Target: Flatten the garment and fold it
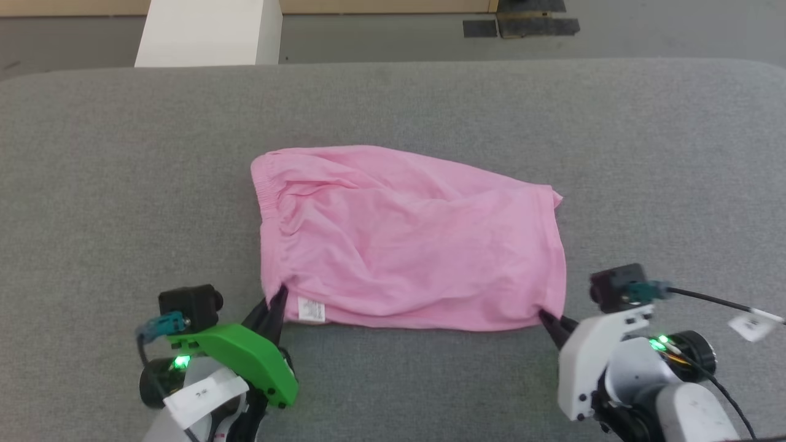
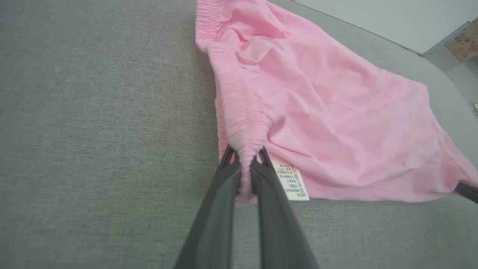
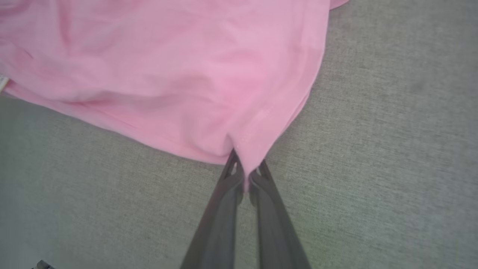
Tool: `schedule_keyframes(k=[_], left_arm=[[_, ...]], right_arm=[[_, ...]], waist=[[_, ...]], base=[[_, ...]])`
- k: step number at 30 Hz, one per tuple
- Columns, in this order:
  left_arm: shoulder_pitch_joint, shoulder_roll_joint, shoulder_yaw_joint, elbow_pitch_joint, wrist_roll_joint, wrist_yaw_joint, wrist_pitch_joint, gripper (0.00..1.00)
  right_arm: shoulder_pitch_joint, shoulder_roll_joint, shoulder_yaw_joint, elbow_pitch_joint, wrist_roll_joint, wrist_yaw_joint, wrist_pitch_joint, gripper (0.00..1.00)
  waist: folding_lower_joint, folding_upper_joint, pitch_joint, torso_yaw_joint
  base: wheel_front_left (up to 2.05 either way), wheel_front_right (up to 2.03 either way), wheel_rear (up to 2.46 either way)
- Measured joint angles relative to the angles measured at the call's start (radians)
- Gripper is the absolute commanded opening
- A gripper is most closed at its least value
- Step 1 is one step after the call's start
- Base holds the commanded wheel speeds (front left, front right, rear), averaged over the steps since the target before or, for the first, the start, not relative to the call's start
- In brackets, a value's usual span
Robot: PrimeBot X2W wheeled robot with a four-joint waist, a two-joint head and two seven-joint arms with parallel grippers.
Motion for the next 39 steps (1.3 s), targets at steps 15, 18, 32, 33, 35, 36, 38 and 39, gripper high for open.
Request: schedule_keyframes(k=[15, 18, 32, 33, 35, 36, 38, 39], left_arm=[[-0.253, 0.012, 0.070, -0.268, -0.287, -0.110, 0.170, 0.00], [-0.398, 0.002, 0.098, -0.250, -0.342, -0.072, 0.230, 0.00], [-1.091, -0.022, 0.227, 0.135, -0.297, 0.016, 0.092, 0.00], [-1.130, -0.028, 0.238, 0.159, -0.298, 0.011, 0.063, 0.00], [-1.190, -0.043, 0.258, 0.197, -0.299, -0.002, 0.009, 0.00], [-1.216, -0.047, 0.265, 0.217, -0.299, -0.012, -0.015, 0.00], [-1.245, -0.051, 0.278, 0.257, -0.303, -0.033, -0.047, 0.00], [-1.246, -0.051, 0.280, 0.273, -0.307, -0.042, -0.054, 0.00]], right_arm=[[-0.232, -0.099, 0.016, -0.332, 0.000, 0.000, 0.280, 0.00], [-0.397, -0.156, 0.032, -0.288, 0.009, 0.000, 0.337, 0.00], [-1.139, -0.184, 0.054, 0.118, -0.120, 0.000, 0.156, 0.00], [-1.175, -0.174, 0.050, 0.140, -0.139, 0.001, 0.119, 0.00], [-1.230, -0.155, 0.043, 0.174, -0.165, 0.001, 0.055, 0.00], [-1.255, -0.148, 0.043, 0.191, -0.177, 0.001, 0.024, 0.00], [-1.282, -0.136, 0.042, 0.229, -0.190, 0.001, -0.023, 0.00], [-1.284, -0.131, 0.044, 0.244, -0.191, 0.001, -0.037, 0.00]], waist=[[0.0000, 0.0000, -0.073, -0.037], [0.0000, 0.0000, -0.053, -0.043], [0.0002, 0.0001, 0.158, -0.051], [0.0002, 0.0000, 0.175, -0.053], [0.0002, 0.0000, 0.203, -0.055], [0.0002, 0.0000, 0.217, -0.056], [0.0002, 0.0000, 0.241, -0.059], [0.0002, 0.0000, 0.248, -0.060]], base=[[0.00, 0.00, 0.00], [0.00, 0.00, 0.00], [0.00, 0.00, 0.00], [0.00, 0.00, 0.00], [0.00, 0.00, 0.00], [0.00, 0.00, 0.00], [0.00, 0.00, 0.00], [0.00, 0.00, 0.00]])
